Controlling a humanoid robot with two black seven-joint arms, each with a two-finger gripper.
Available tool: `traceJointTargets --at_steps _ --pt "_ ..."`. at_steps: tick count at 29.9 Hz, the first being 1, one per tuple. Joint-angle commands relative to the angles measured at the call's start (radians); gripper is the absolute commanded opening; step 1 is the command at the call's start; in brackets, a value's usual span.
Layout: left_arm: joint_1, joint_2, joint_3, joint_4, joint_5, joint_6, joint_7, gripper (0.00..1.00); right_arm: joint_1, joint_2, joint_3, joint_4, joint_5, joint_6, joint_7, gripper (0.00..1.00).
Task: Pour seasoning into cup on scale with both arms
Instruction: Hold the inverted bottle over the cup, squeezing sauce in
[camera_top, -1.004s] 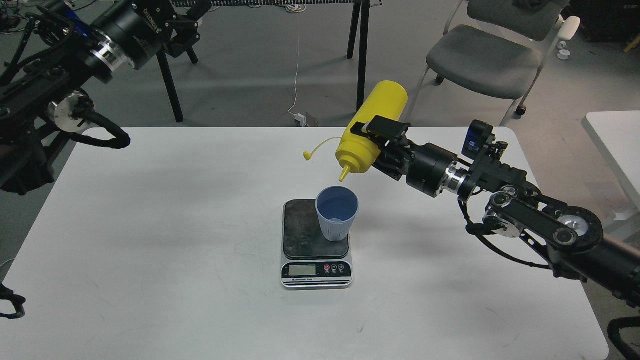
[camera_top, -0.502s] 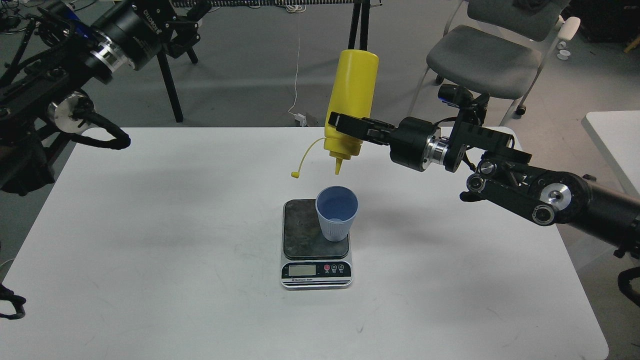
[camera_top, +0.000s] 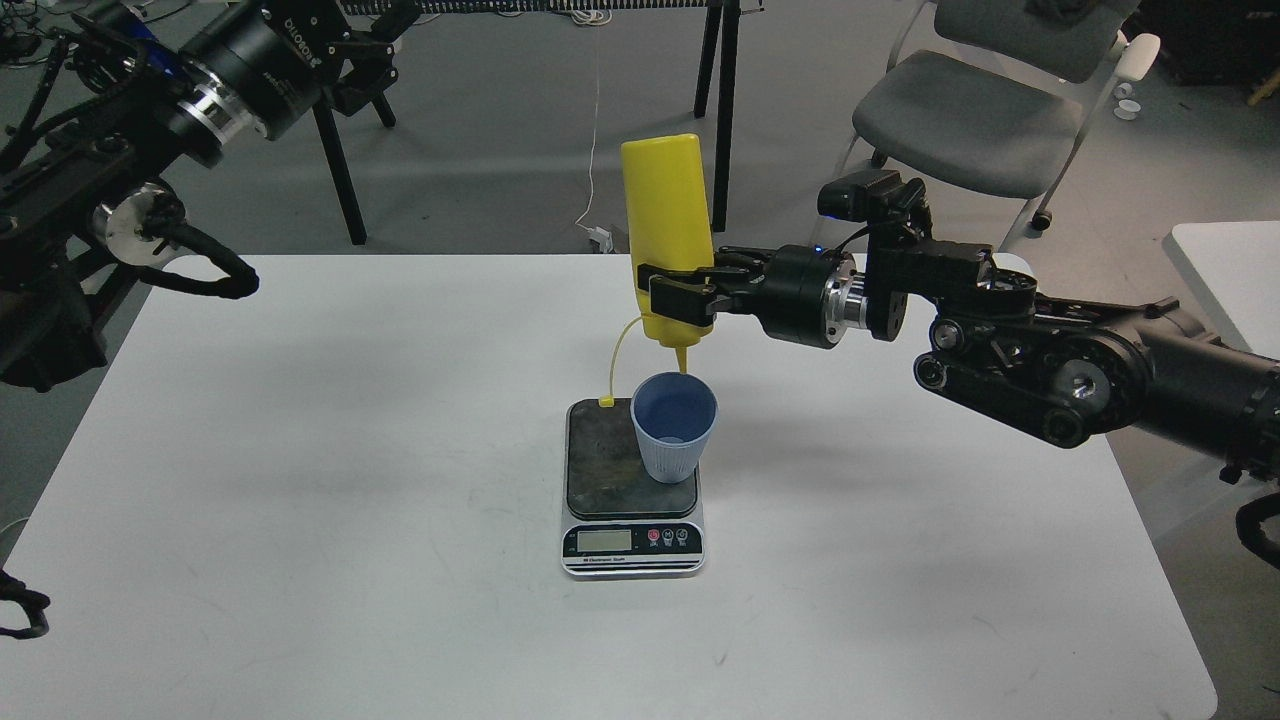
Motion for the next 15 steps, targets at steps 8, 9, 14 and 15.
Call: traceJointTargets --at_steps 8,9,14,15 --pt "0.000 0.001 0.000 0.000 0.000 0.000 0.000 0.99 0.018 0.007 -0.012 -0.003 -0.031 -0.004 0.002 0.20" --pt "0.000 0.001 0.000 0.000 0.000 0.000 0.000 0.99 0.018 0.007 -0.012 -0.003 -0.033 -0.004 0.003 0.20" --pt "0.000 0.001 0.000 0.002 0.000 0.000 0.000 0.99 0.018 0.011 -0.020 -0.003 -0.031 -0.004 0.003 0.20" --pt "0.002 0.001 0.000 0.000 0.000 0.000 0.000 0.99 0.018 0.014 -0.031 -0.003 -0.031 -0.004 0.003 0.20"
